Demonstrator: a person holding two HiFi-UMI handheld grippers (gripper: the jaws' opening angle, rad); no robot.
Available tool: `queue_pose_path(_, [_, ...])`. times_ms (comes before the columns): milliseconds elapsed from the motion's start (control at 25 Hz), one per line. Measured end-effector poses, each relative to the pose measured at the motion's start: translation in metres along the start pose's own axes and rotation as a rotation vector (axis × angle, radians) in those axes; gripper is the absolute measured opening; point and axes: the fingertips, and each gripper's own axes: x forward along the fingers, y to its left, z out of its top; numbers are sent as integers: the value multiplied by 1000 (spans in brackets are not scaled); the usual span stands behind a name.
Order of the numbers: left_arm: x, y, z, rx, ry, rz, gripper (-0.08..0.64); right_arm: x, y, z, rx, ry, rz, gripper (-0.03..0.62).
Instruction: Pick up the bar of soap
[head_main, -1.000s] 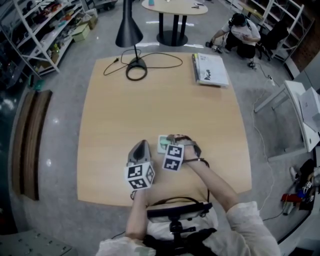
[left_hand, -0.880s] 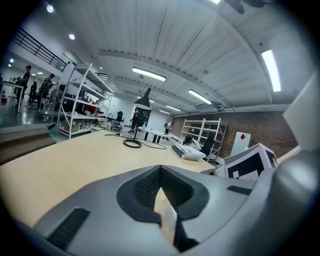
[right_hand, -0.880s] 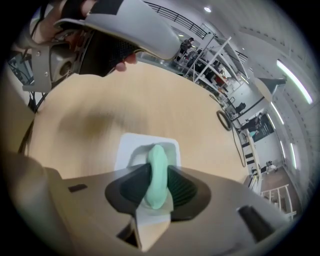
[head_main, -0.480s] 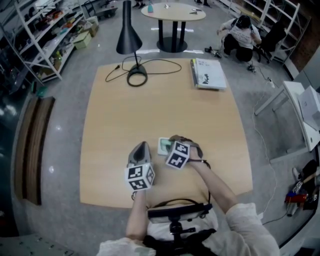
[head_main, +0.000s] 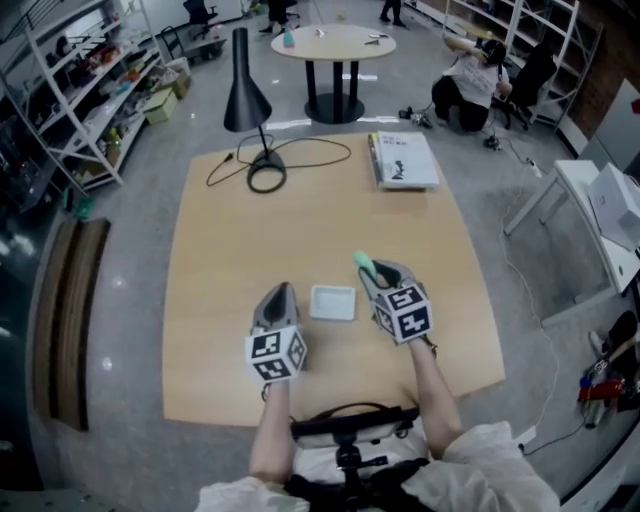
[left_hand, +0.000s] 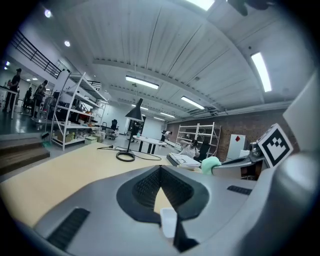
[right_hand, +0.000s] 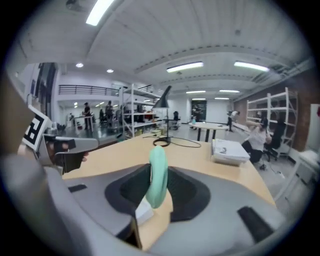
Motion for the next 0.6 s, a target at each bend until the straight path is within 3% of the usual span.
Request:
queue_pose_path(80, [0,-3,-3,-6,7,-1,6,-10,-20,-11,116,-35,-69,114])
queue_pose_path(160, [0,-5,-7,-6,18,-3,6,-19,-31,-21,240,-64,-93,114])
queue_pose_path(240, [2,-6,-8,-18,21,-9,6,-23,-36,-27,304,-75,-101,114])
queue_pose_path(600, [-5,-7,-12,-42,16,-30,6,-34,-25,-27,280,-85,-111,113])
